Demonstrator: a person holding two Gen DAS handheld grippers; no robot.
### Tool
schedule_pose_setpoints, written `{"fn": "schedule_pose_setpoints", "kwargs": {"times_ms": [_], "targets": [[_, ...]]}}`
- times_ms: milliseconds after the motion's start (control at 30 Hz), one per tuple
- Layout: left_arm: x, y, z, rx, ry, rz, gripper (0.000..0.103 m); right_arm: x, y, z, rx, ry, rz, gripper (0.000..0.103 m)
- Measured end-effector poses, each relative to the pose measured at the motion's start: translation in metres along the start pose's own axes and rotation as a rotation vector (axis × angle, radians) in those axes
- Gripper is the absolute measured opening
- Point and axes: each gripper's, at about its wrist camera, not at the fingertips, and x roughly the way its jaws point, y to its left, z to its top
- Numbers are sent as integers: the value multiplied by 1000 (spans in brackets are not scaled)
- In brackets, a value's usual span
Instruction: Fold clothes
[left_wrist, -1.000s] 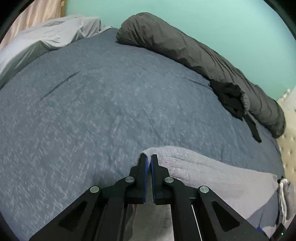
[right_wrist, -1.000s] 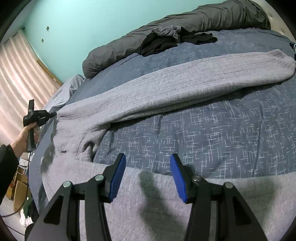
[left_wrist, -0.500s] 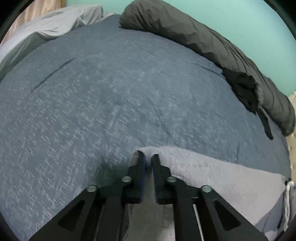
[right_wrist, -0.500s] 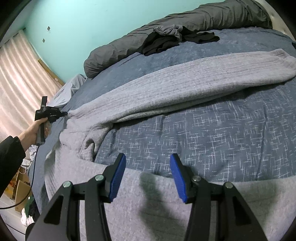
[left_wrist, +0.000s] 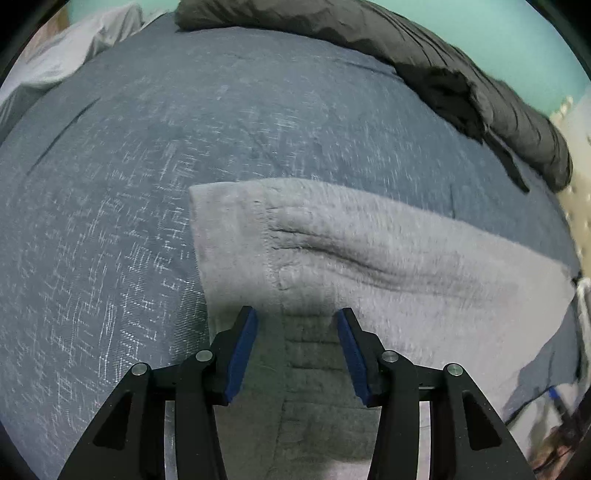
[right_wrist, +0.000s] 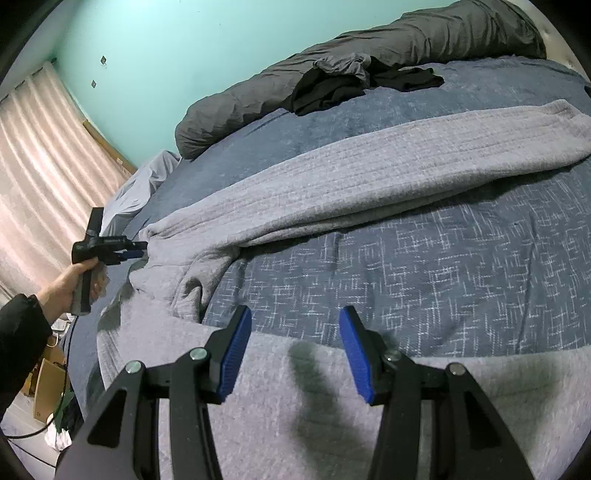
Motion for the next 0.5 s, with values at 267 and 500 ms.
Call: {"fn": "schedule_pose_setpoints", "kwargs": {"times_ms": [267,500], "targets": [[-1,5,-3,22,-17,84,0,1,-1,0,9,7,10,50],[-32,10,8,-12,-100,122,0,1,-3,0,25,4,18,50]]}}
